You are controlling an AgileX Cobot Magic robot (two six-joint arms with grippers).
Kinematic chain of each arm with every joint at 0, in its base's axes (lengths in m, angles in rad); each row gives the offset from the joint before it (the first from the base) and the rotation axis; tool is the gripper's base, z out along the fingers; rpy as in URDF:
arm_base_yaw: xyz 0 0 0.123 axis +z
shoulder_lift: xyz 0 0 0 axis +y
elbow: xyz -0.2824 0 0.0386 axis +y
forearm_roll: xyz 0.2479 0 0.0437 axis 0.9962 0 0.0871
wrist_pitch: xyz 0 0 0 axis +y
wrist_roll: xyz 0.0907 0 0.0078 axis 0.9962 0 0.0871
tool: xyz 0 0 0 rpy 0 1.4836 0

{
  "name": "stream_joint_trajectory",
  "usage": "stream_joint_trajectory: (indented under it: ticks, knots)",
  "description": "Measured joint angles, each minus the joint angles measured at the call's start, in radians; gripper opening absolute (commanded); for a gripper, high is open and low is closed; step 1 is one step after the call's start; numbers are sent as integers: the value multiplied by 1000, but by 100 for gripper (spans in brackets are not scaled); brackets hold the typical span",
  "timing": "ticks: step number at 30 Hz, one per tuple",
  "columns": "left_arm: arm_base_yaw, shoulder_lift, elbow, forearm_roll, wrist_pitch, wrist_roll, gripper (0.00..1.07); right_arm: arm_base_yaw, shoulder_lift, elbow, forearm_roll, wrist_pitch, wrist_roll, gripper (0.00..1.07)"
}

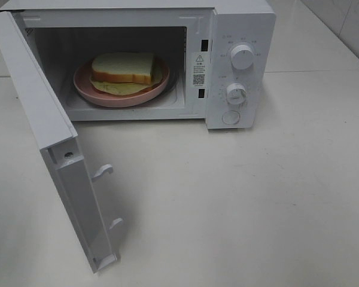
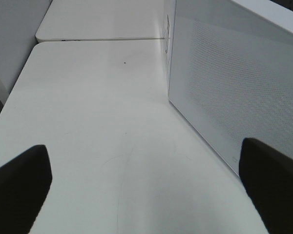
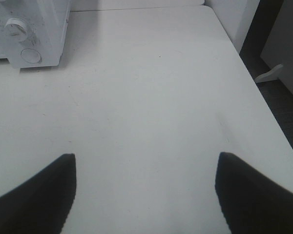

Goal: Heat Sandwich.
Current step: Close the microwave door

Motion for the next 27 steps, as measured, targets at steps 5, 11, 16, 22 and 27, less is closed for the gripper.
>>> stream_joint_trajectory:
  ticks: [5, 11, 16, 22, 27]
  knots:
    - [0, 43, 25, -1, -94, 0, 96, 0, 0, 0, 0, 0, 0, 76]
    - [0, 179, 35, -1, -234, 0, 28, 0, 0, 0, 0, 0, 0, 76]
    - [0, 293, 35, -1, -298, 0, 0, 0, 0, 0, 0, 0, 0, 76]
    - [0, 425, 35, -1, -428, 0, 0, 0, 0, 0, 0, 0, 0, 76]
    - [0, 521, 35, 5, -603, 0, 0, 0, 0, 0, 0, 0, 0, 76]
